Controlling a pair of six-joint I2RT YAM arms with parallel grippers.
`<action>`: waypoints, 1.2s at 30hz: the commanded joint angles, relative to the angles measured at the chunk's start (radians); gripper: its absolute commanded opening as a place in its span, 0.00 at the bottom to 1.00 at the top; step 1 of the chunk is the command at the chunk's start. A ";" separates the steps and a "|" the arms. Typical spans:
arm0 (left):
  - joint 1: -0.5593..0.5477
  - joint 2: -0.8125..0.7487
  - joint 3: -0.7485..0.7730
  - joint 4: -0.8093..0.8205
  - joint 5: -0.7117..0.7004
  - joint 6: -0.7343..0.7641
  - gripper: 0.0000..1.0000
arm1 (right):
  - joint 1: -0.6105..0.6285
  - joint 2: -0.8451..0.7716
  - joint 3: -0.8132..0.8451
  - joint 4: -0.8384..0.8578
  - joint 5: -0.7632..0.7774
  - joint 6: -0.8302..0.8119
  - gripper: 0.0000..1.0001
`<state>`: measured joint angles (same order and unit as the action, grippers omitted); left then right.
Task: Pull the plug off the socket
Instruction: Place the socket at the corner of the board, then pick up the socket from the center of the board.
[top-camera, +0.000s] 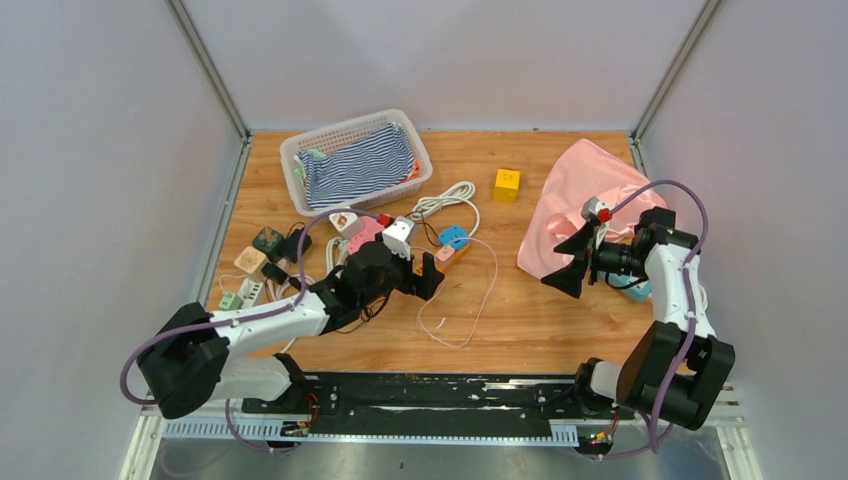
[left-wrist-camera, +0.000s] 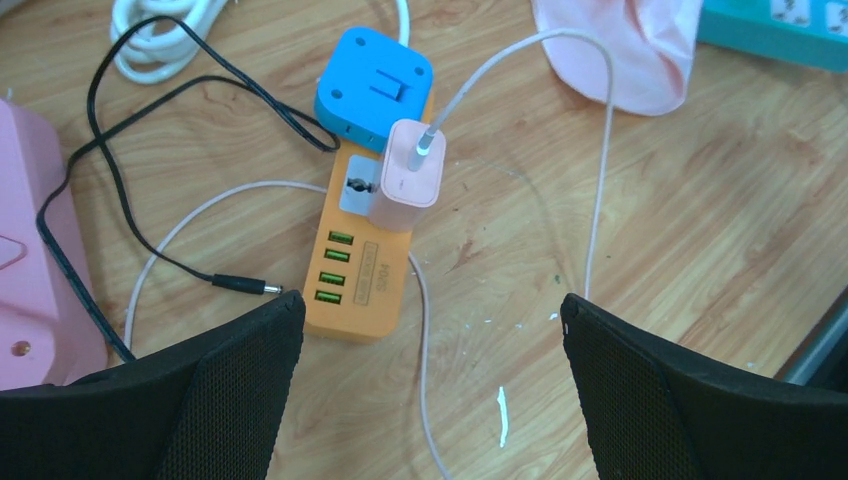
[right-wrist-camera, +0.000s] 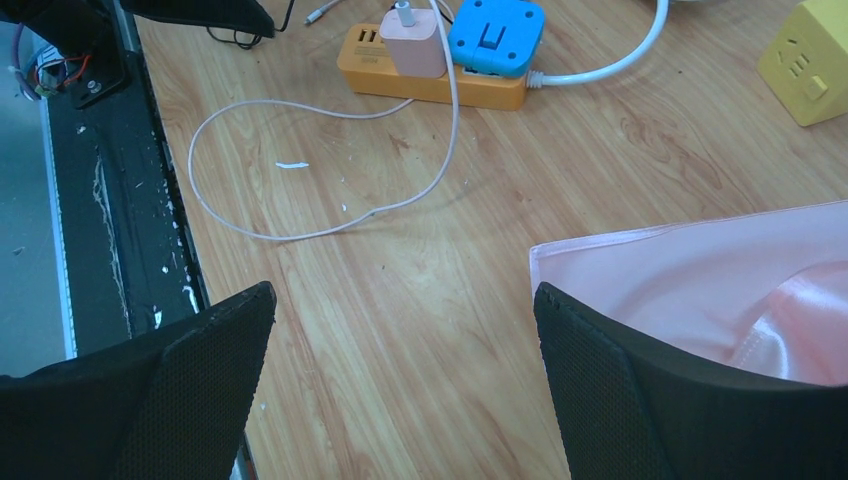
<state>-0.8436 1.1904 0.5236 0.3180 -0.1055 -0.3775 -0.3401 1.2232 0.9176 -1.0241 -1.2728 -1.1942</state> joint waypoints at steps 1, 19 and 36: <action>0.006 0.099 0.058 -0.038 -0.016 0.043 1.00 | 0.014 0.027 0.025 -0.097 -0.009 -0.101 1.00; 0.006 0.366 0.216 -0.114 -0.021 0.158 0.94 | 0.014 0.156 0.093 -0.330 -0.027 -0.330 1.00; 0.006 0.468 0.308 -0.199 -0.060 0.152 0.90 | 0.014 0.148 0.092 -0.329 -0.028 -0.331 1.00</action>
<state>-0.8413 1.6329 0.8013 0.1570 -0.1448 -0.2352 -0.3401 1.3746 0.9901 -1.3262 -1.2785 -1.4948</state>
